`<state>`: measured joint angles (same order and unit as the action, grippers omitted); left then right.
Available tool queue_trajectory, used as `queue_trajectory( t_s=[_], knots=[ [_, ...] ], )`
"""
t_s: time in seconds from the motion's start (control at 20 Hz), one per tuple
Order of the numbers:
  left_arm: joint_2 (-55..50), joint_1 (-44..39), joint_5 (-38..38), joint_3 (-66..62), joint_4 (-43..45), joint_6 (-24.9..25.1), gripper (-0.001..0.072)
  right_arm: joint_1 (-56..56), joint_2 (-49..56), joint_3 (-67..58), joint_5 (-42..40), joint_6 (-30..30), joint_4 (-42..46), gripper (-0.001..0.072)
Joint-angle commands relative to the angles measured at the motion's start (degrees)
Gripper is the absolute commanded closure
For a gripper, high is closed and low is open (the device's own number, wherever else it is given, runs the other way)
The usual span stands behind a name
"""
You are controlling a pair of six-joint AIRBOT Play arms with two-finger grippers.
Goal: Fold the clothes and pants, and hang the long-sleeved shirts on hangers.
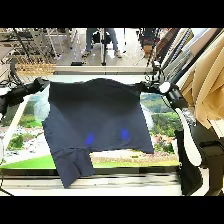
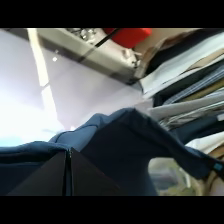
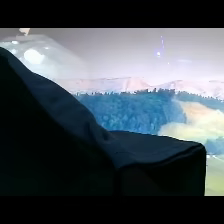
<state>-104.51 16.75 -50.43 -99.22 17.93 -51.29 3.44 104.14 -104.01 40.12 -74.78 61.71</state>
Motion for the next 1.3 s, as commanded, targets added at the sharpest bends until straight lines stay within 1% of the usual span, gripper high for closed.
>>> queue_trajectory(
  t_s=[0.0,0.05,0.1,0.2,0.3,0.5,0.75,0.8,0.85,0.9,0.95,1.0,1.05,1.15,1.2,1.25],
  knots=[
    [-0.44,0.92,-4.33,0.00,11.52,-7.13,0.0703,-0.63,0.50,-0.04,4.48,-0.13,1.53,0.0696],
    [-0.44,1.77,-7.23,0.00,14.97,-8.96,0.0703,-1.22,0.50,-0.04,7.45,-0.13,2.38,0.0696],
    [-0.44,2.89,-10.67,0.00,17.25,-9.64,0.0703,-1.97,0.50,-0.04,10.34,-0.13,3.02,0.0696],
    [-0.44,4.94,-17.31,0.00,19.30,-9.64,0.0703,-3.50,0.50,-0.04,15.98,-0.13,3.13,0.0696],
    [-0.46,6.14,-22.23,0.00,21.81,-10.12,0.0703,-4.52,0.50,-0.04,19.71,-0.11,3.17,0.0696],
    [-0.52,6.10,-25.20,0.00,30.27,-13.05,0.0703,-4.44,0.52,-0.02,24.15,-0.11,5.84,0.0696],
    [-1.57,5.90,-26.75,0.00,30.49,-12.98,0.0700,-4.42,0.63,0.15,25.24,-0.11,7.78,0.0695],
    [-1.77,5.84,-26.80,0.00,30.47,-13.03,0.0674,-4.42,0.68,0.15,25.27,-0.09,7.80,0.0695],
    [-1.86,5.84,-27.17,0.00,30.49,-13.07,0.0571,-4.42,0.68,0.15,25.35,-0.11,7.82,0.0693],
    [-1.81,5.86,-28.35,0.00,30.51,-13.09,0.0534,-4.50,0.68,0.15,26.23,-0.13,8.00,0.0624],
    [-1.79,6.25,-30.47,0.00,30.58,-13.66,0.0534,-4.90,0.68,0.15,28.76,-0.46,9.09,0.0454],
    [-1.79,6.88,-32.74,0.00,31.28,-15.28,0.0534,-5.42,0.68,0.20,32.15,-1.38,10.10,0.0368],
    [-1.77,7.54,-35.01,0.00,33.46,-17.07,0.0534,-6.40,0.61,0.63,36.20,-1.38,10.36,0.0352],
    [-1.62,8.59,-41.64,0.28,38.97,-19.32,0.0535,-8.90,0.42,2.78,44.61,-1.36,9.97,0.0352],
    [-0.68,9.14,-43.93,2.05,40.48,-19.23,0.0536,-10.19,-0.33,5.38,47.67,-1.22,9.40,0.0352],
    [1.18,9.66,-44.00,5.40,40.89,-18.93,0.0538,-11.37,-1.55,8.74,49.24,-0.87,8.50,0.0351]
  ],
)
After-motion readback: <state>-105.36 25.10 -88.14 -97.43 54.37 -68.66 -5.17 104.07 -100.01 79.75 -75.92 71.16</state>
